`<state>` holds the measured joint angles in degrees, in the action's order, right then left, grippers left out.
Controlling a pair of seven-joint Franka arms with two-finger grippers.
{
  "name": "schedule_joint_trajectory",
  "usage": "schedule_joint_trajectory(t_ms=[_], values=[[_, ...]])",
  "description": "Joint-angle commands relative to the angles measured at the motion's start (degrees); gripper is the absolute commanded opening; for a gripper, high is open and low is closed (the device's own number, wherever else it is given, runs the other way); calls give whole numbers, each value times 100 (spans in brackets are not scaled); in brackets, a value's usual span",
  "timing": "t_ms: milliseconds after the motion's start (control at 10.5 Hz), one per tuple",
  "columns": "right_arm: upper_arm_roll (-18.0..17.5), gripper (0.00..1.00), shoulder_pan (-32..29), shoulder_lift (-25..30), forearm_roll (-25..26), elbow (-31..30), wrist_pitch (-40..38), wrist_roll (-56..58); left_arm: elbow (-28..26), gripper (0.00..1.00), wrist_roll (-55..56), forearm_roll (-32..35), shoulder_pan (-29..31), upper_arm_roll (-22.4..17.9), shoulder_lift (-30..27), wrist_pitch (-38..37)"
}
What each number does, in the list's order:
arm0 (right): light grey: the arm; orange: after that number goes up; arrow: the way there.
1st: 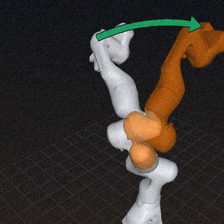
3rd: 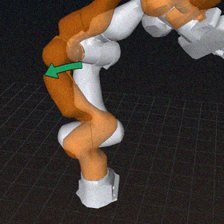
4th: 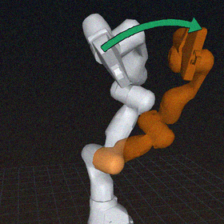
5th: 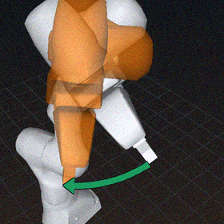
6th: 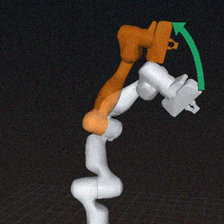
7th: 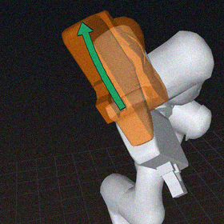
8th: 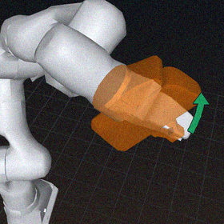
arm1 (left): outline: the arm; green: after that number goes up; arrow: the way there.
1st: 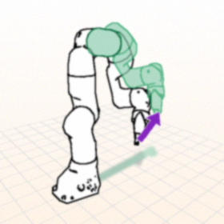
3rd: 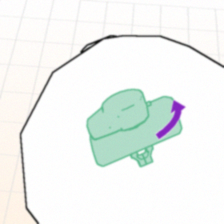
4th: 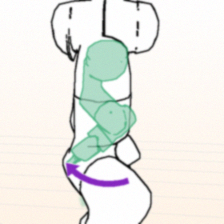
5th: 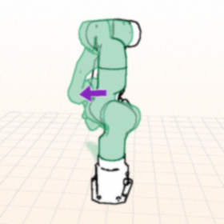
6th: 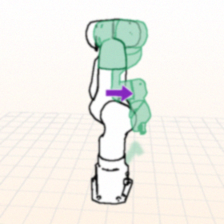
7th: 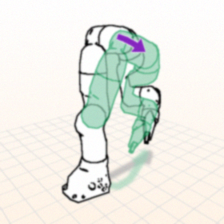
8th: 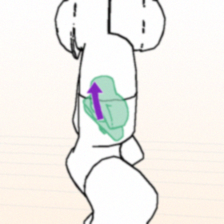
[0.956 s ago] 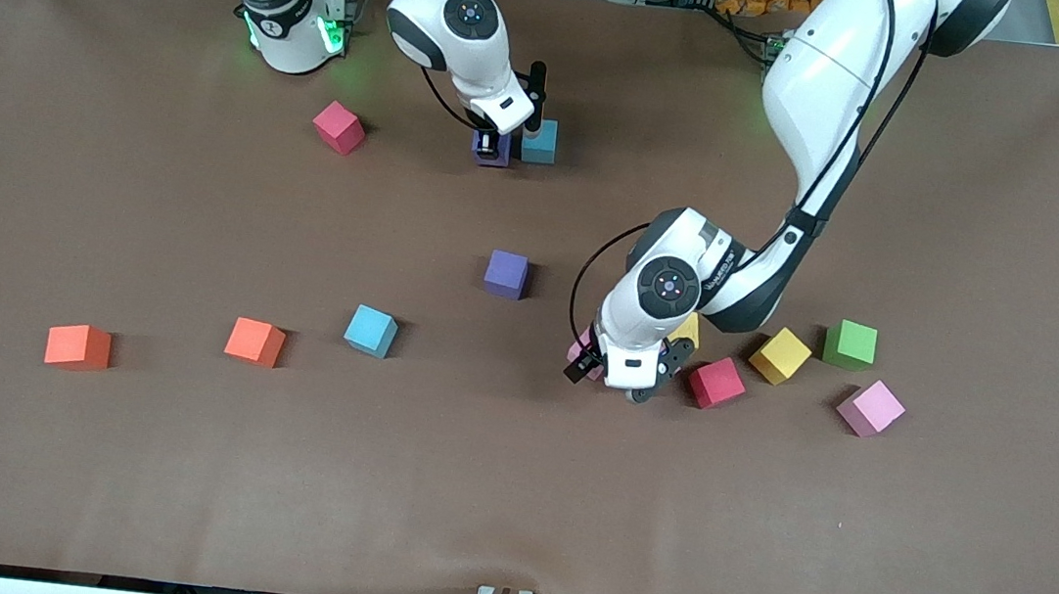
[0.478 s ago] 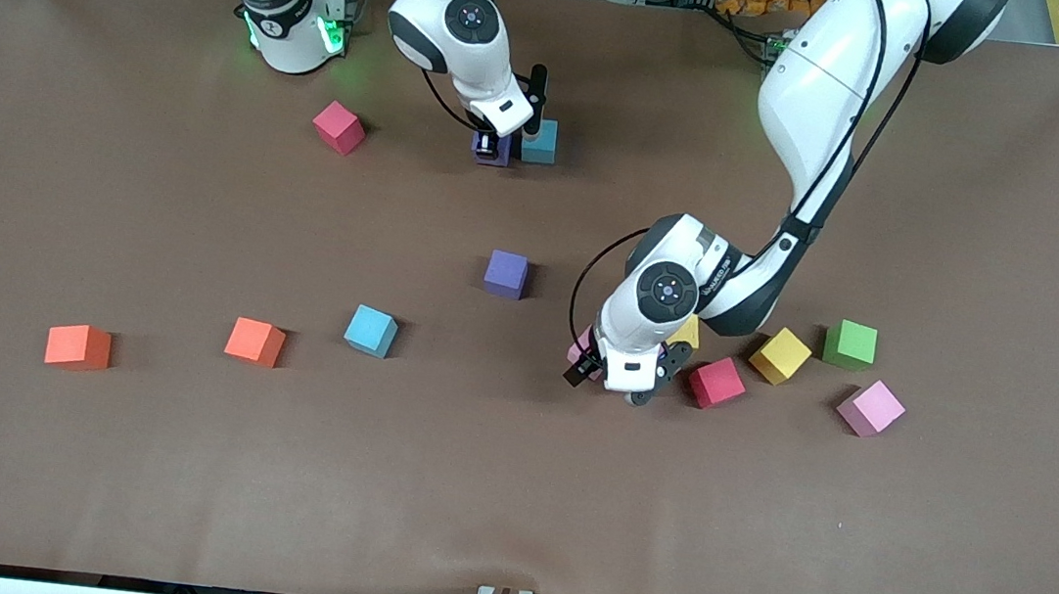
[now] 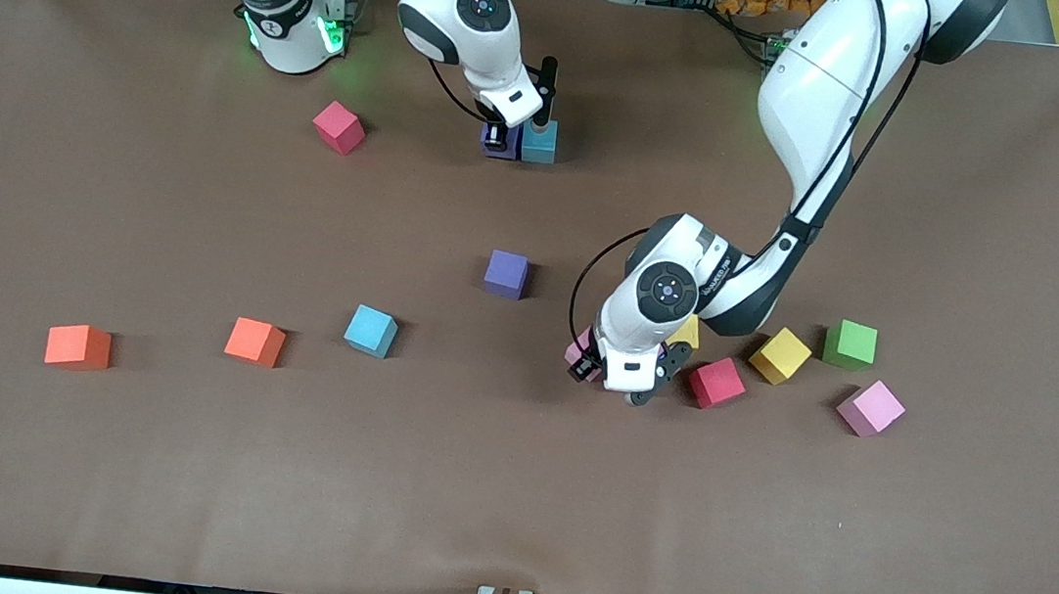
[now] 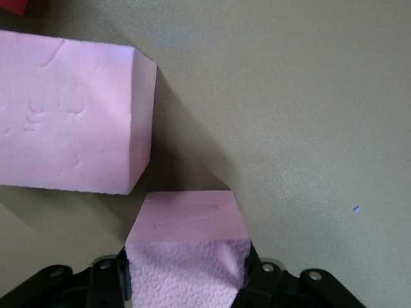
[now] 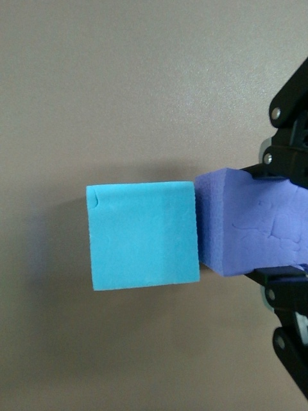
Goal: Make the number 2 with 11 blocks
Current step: 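Lower the purple cube beside teal while the left gripper grasps the pink cube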
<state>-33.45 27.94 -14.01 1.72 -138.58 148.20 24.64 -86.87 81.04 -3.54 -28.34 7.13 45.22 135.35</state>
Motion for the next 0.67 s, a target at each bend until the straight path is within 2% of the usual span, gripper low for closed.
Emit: schedule_joint_trajectory(t_ms=[0,574], values=[[5,0,28,-6,4,50,-37,-47,47,31,-140,-68,-23,-62,-31,-34],[49,0,80,-234,65,138,77,-56,65,30,-185,-68,-49,-10,-575,-596]])
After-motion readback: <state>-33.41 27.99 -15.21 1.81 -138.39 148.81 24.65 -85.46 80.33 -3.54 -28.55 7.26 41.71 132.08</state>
